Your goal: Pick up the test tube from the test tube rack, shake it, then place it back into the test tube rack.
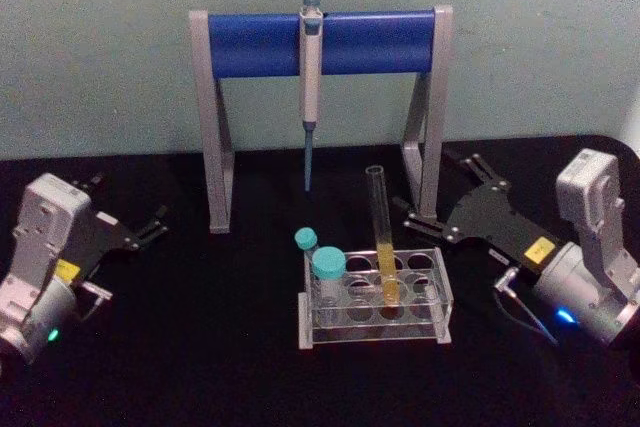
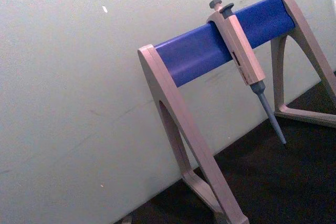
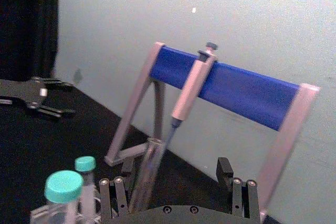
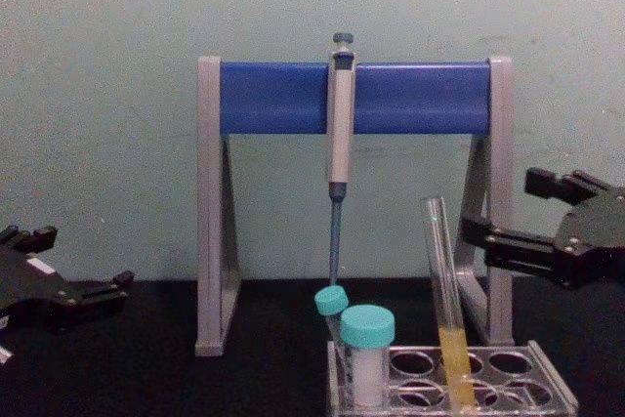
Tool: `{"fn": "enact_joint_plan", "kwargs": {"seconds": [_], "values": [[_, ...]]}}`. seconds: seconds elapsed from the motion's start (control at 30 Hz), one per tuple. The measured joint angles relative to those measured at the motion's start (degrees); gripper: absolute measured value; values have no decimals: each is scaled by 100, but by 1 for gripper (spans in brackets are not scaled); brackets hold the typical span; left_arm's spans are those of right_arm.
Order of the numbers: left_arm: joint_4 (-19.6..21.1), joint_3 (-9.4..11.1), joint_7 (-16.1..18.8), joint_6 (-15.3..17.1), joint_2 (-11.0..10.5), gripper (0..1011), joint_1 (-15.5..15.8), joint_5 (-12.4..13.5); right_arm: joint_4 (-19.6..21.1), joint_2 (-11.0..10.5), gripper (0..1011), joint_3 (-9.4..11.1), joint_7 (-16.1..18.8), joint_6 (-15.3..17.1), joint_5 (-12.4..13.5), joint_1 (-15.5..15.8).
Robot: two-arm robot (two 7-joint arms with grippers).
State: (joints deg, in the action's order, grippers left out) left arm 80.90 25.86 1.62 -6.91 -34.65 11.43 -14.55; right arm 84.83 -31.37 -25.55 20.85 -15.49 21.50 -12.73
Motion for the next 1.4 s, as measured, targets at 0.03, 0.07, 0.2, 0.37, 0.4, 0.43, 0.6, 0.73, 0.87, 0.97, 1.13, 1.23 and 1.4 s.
{"fn": "enact_joint_plan", "kwargs": {"seconds": [0.03, 0.07, 0.2, 0.37, 0.4, 0.43, 0.6, 0.73, 0.87, 0.97, 1.13, 1.23, 1.4], "values": [[0, 0, 0, 0, 0, 1001, 0, 0, -5, 13, 1000, -9, 51, 24, 17, -18], [0, 0, 0, 0, 0, 1001, 0, 0, -20, 42, 1000, -21, 148, 72, 59, -51], [0, 0, 0, 0, 0, 1001, 0, 0, -63, 117, 1000, -30, 364, 258, 200, -128], [0, 0, 0, 0, 0, 1001, 0, 0, -138, 239, 1000, -15, 532, 540, 330, -226], [0, 0, 0, 0, 0, 1001, 0, 0, -151, 257, 1000, -13, 546, 585, 342, -242], [0, 0, 0, 0, 0, 1001, 0, 0, -178, 291, 1000, -10, 577, 672, 365, -272], [0, 0, 0, 0, 0, 1001, 0, 0, -248, 389, 1000, -5, 661, 934, 413, -352], [0, 0, 0, 0, 0, 1001, 0, 0, -282, 452, 1000, -5, 714, 1123, 419, -392], [0, 0, 0, 0, 0, 1001, 0, 0, -330, 526, 1000, 16, 752, 1312, 421, -419], [0, 0, 0, 0, 0, 1001, 0, 0, -359, 560, 1000, 31, 764, 1405, 424, -432], [0, 0, 0, 0, 0, 1002, 0, 0, -412, 613, 1000, 46, 766, 1560, 424, -455], [0, 0, 0, 0, 0, 1001, 0, 0, -445, 644, 1000, 60, 764, 1659, 427, -469], [0, 0, 0, 0, 0, 1001, 0, 0, -482, 668, 1000, 70, 762, 1758, 433, -486]]}}
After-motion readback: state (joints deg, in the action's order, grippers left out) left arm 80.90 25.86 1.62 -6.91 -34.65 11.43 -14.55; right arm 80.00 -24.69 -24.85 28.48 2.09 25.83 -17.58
